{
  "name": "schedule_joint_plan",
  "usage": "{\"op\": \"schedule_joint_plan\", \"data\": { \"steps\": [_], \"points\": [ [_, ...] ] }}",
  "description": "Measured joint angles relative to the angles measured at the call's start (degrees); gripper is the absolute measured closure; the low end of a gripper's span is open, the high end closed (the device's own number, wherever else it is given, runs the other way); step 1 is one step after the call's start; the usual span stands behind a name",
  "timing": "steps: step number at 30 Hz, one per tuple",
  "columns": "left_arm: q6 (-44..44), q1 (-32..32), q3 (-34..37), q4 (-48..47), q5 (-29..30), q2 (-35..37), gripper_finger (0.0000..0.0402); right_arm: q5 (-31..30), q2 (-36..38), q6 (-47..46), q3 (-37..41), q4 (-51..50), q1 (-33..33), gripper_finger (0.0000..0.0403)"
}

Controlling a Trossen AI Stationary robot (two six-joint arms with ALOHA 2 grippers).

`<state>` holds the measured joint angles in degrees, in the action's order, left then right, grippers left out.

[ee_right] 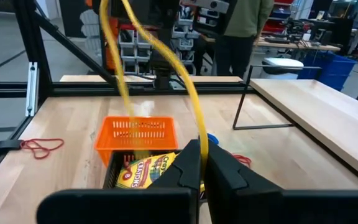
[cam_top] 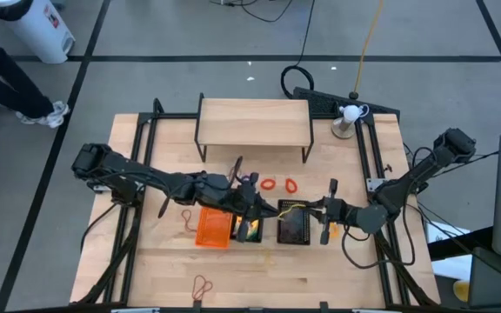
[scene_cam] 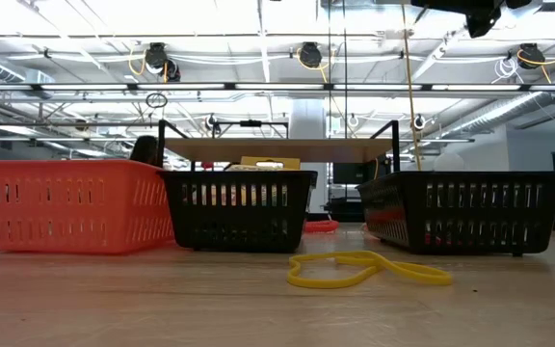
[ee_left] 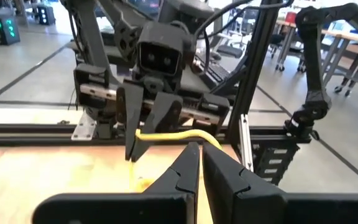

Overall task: Pick & Place Office Desk Supplies
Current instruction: Put the yellow rubber band into the right black bin

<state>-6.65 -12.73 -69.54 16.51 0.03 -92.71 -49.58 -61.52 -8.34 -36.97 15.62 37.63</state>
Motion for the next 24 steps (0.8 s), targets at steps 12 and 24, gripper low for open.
{"op": "schedule_joint_plan", "data": {
  "steps": [12, 24],
  "points": [
    [-0.14, 0.0, 0.0, -4.09, 0.02, 0.04, 0.038, -0.07, 1.87, -2.93, 0.0, -3.2, 0.12, 0.0403],
    [-1.11, 0.02, 0.0, -4.47, 0.02, 0.04, 0.038, 3.22, 2.29, -7.32, 0.0, -4.36, 0.37, 0.0403]
  ]
}}
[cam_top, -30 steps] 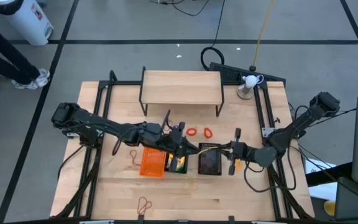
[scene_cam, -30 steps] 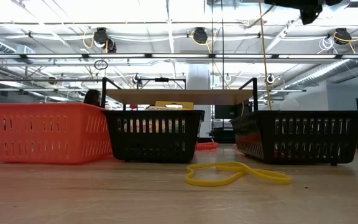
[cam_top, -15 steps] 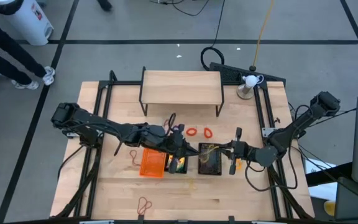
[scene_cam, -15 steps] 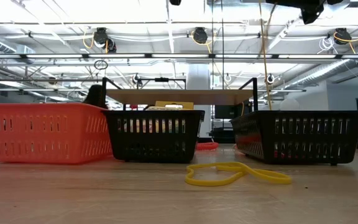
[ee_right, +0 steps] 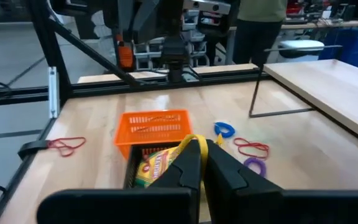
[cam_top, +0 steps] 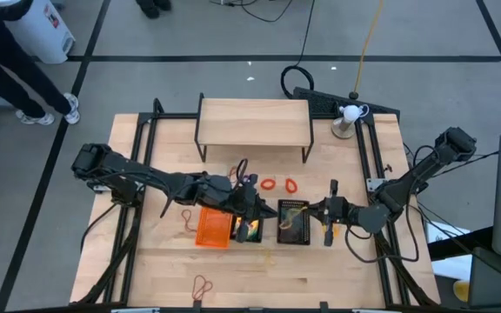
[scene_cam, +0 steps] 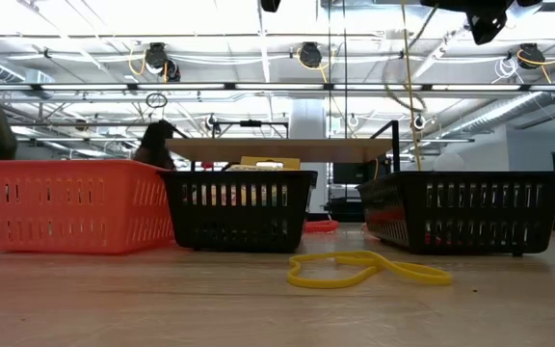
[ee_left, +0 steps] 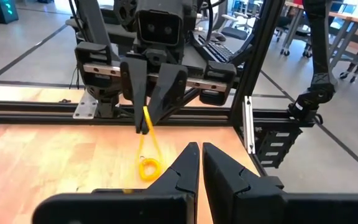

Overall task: Pick & Place Office Desk Supplies
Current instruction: Put the yellow rubber band into the right black bin, then put the red rubber band into the right black bin

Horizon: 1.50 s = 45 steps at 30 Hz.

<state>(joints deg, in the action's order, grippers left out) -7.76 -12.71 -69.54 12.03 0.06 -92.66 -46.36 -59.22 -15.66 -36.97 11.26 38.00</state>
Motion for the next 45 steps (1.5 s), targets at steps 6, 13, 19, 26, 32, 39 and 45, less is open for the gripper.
{"op": "schedule_joint_plan", "data": {
  "steps": [6, 13, 19, 26, 32, 39, 45],
  "points": [
    [-0.49, -0.02, 0.0, -0.02, 0.0, 0.0, 0.038, 0.1, 0.0, -0.18, 0.0, -0.16, 0.0, 0.0398],
    [-1.54, -0.01, 0.0, -0.29, 0.0, 0.0, 0.038, 4.75, 0.0, -1.68, 0.0, -1.22, -0.07, 0.0369],
    [-1.73, -0.02, 0.0, -0.37, 0.0, 0.0, 0.038, 6.18, 0.0, -1.68, 0.0, -1.29, -0.11, 0.0335],
    [-1.07, -0.07, 0.0, -0.35, 0.0, 0.0, 0.038, 6.18, 0.0, -1.68, 0.0, -1.28, -0.11, 0.0294],
    [4.82, -0.07, 0.0, -0.5, -0.03, 0.0, 0.038, 6.2, -0.02, 2.22, 0.0, -1.28, -0.11, 0.0282],
    [7.7, 0.28, 0.0, -4.2, -0.05, -0.02, 0.038, 6.2, -0.02, 12.55, 0.0, -1.28, -0.11, 0.0286],
    [23.21, 0.56, 0.0, -5.01, 0.01, -0.02, 0.038, 5.94, -0.02, 14.74, 0.0, -1.3, -0.17, 0.0285]
  ]
}}
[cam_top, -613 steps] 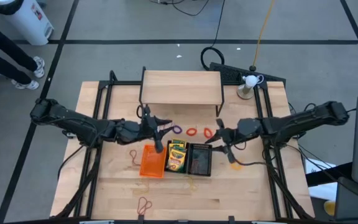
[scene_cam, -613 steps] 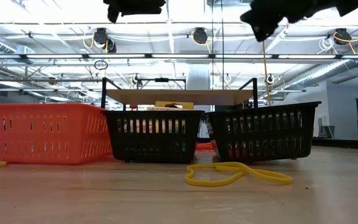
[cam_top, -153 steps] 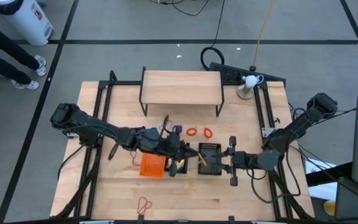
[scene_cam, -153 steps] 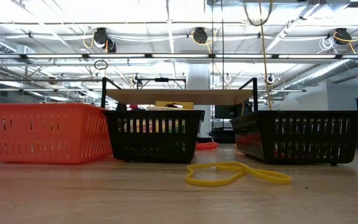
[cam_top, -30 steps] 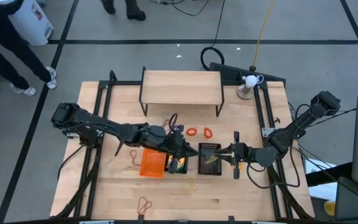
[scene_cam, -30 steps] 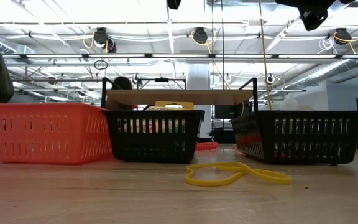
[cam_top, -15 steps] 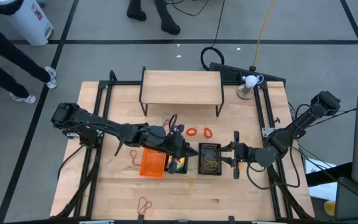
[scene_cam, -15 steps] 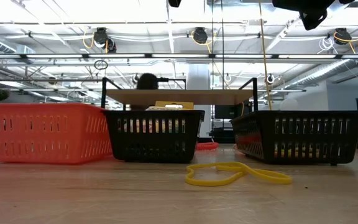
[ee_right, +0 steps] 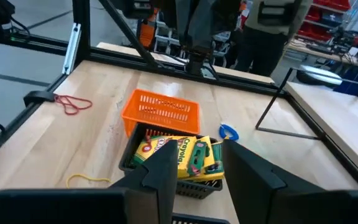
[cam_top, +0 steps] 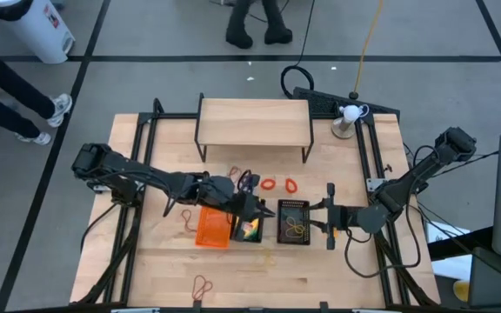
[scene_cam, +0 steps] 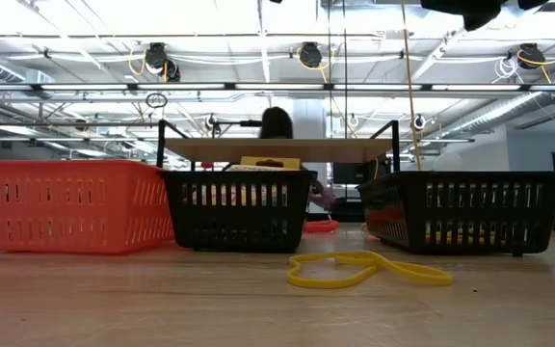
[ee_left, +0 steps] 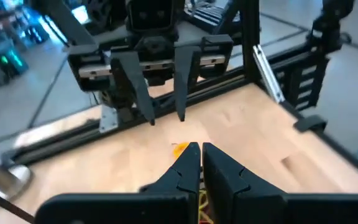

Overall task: Pick & Place Office Desk Supplies
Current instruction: Put the red rubber band into the right black bin

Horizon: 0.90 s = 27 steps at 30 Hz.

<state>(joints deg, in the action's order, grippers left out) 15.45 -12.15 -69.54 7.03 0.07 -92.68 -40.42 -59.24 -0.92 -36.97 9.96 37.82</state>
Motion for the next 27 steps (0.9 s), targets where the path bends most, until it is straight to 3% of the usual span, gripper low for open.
{"op": "schedule_joint_plan", "data": {
  "steps": [5, 13, 20, 23, 27],
  "points": [
    [-3.44, 0.51, 0.0, -2.56, 5.49, 0.14, 0.038, 0.06, -0.04, 1.13, 3.03, 3.24, -0.74, 0.0287],
    [-16.93, -1.21, 0.0, -31.43, 8.45, 7.54, 0.038, 0.04, -0.04, 8.01, 8.8, 18.58, -4.62, 0.0289],
    [-40.61, -16.43, -0.04, -57.58, 26.24, 14.12, 0.038, 0.19, -0.04, 13.3, 8.83, 22.71, -5.92, 0.029],
    [-52.83, -23.72, 0.04, -65.07, 28.41, 14.15, 0.038, 0.19, -0.04, 16.32, 8.83, 27.38, -6.61, 0.0293],
    [-62.46, -30.29, 1.84, -66.83, 26.53, 14.11, 0.038, 0.19, -0.04, 18.16, 8.81, 33.14, -7.35, 0.0292]
  ]
}}
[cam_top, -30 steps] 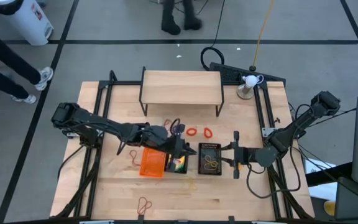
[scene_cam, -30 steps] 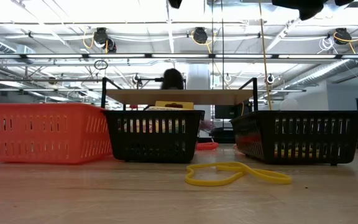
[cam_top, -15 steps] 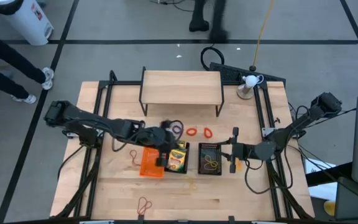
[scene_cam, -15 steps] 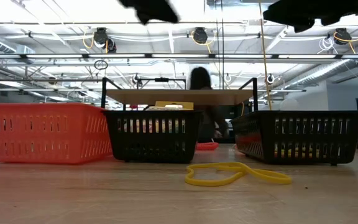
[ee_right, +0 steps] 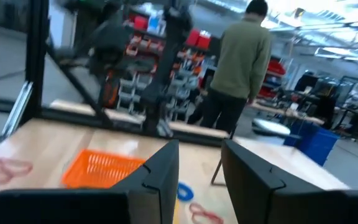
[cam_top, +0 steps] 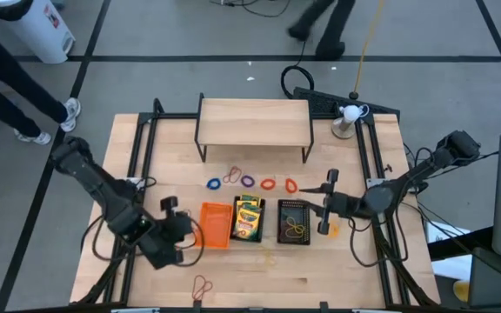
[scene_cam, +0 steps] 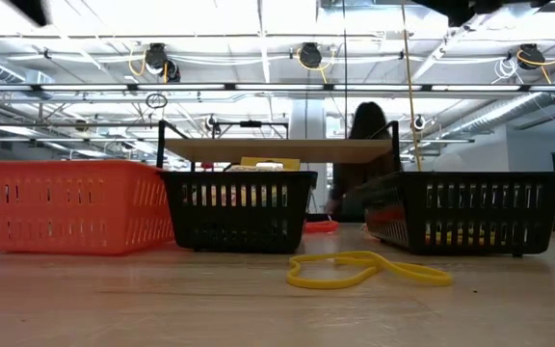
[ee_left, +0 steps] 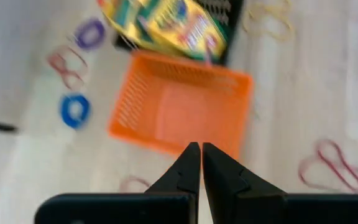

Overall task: Pick & Place Office Desk Supplies
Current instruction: Put the red rubber band into the right black bin

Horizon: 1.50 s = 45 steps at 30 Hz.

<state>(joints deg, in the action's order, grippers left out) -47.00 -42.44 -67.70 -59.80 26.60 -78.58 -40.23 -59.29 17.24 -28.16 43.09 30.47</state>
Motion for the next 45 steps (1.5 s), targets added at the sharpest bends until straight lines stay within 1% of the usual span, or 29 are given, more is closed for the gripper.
{"op": "schedule_joint_plan", "data": {
  "steps": [4, 8, 11, 14, 17, 21, 26, 29, 33, 38, 42, 45],
  "points": [
    [-4.44, -2.42, 3.61, -0.02, -3.56, -0.98, 0.038, 0.02, 0.02, 0.01, 0.0, 2.1, -0.3, 0.0292],
    [-6.87, -4.58, 9.5, 2.02, -6.12, -1.08, 0.038, 0.03, 0.02, -1.7, 0.0, 1.54, -0.3, 0.0293],
    [-7.04, -5.21, 15.15, 7.2, -8.97, -1.08, 0.038, 0.04, 0.02, -2.85, 0.0, 1.05, -0.3, 0.0291],
    [-5.74, -5.31, 20.19, 13.85, -10.2, -1.08, 0.038, 0.04, 0.02, -2.85, 0.0, 1.02, -0.3, 0.0292],
    [-3.79, -4.99, 23.64, 18.45, -12.1, -1.08, 0.038, 0.07, 0.02, -2.85, 0.0, 1.05, -0.3, 0.0295],
    [-1.95, -3.18, 25.53, 19.42, -14.35, -1.08, 0.038, 0.07, 0.02, -3.04, 0.0, 1.01, -0.3, 0.0297],
    [-1.09, -1.31, 25.81, 19.7, -15.53, -1.08, 0.038, 0.07, 0.02, -3.81, 0.0, 0.46, -0.28, 0.0298],
    [-1.14, 0.07, 25.81, 20.95, -17.47, -1.07, 0.0375, 0.07, 0.02, -5.39, 0.0, -0.81, -0.28, 0.0298],
    [-2.39, 1.86, 25.81, 23.88, -18.72, -1.06, 0.0343, 0.07, 0.02, -6.09, 0.0, -2.53, -0.28, 0.0298],
    [-2.62, 2.92, 25.81, 24.82, -18.55, -1.06, 0.0272, 0.07, 0.02, -6.31, 0.0, -2.62, -0.28, 0.0298],
    [0.82, 3.11, 25.81, 24.41, -16.36, -1.06, 0.0217, 0.07, 0.02, -6.22, 0.0, -2.62, -0.27, 0.0298],
    [2.14, 3.11, 25.81, 23.27, -14.6, -1.06, 0.0192, 0.07, 0.02, -6.19, 0.0, -2.65, -0.26, 0.0298]
  ]
}}
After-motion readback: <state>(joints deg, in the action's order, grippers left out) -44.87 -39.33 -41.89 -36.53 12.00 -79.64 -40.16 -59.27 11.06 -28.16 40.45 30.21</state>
